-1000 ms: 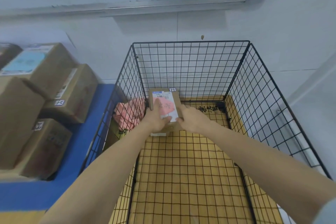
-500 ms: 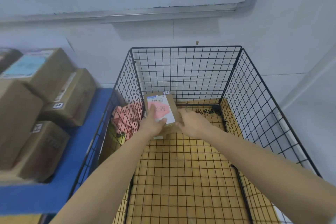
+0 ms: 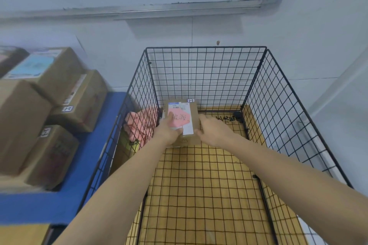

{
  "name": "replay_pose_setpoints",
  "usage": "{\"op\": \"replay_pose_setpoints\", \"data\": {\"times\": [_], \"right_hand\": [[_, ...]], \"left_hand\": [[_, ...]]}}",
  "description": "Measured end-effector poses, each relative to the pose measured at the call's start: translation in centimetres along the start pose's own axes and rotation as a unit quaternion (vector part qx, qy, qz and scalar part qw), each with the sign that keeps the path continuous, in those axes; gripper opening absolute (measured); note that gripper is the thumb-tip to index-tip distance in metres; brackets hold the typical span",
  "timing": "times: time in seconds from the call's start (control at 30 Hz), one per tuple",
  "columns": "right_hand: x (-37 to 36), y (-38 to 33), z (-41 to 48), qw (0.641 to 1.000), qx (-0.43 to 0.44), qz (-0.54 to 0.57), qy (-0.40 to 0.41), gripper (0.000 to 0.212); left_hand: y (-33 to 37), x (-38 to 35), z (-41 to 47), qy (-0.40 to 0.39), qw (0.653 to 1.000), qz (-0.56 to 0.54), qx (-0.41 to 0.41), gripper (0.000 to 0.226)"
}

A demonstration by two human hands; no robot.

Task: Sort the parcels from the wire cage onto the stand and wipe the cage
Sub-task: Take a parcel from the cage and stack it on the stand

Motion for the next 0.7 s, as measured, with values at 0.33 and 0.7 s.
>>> {"op": "replay_pose_setpoints", "data": {"times": [0.33, 0.7], "right_hand": [[0.1, 0.3, -1.2, 1.000, 0.003, 0.007, -0.015, 0.059], [4.2, 0.1, -3.1, 0.999, 0.001, 0.036, 0.041, 0.056]], "left_hand": [[-0.7, 0.6, -2.1, -0.004, 1.000, -0.013, -0.002, 0.071], [2.2, 1.4, -4.7, -0.020, 0.999, 0.023, -0.026, 0.071]]}}
Point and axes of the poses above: each hand's wrist, its own z-axis towards the middle knuckle, its own x-axis out of the back of the hand, y = z × x, the point moved 9 cm from there along z, towards the middle knuckle
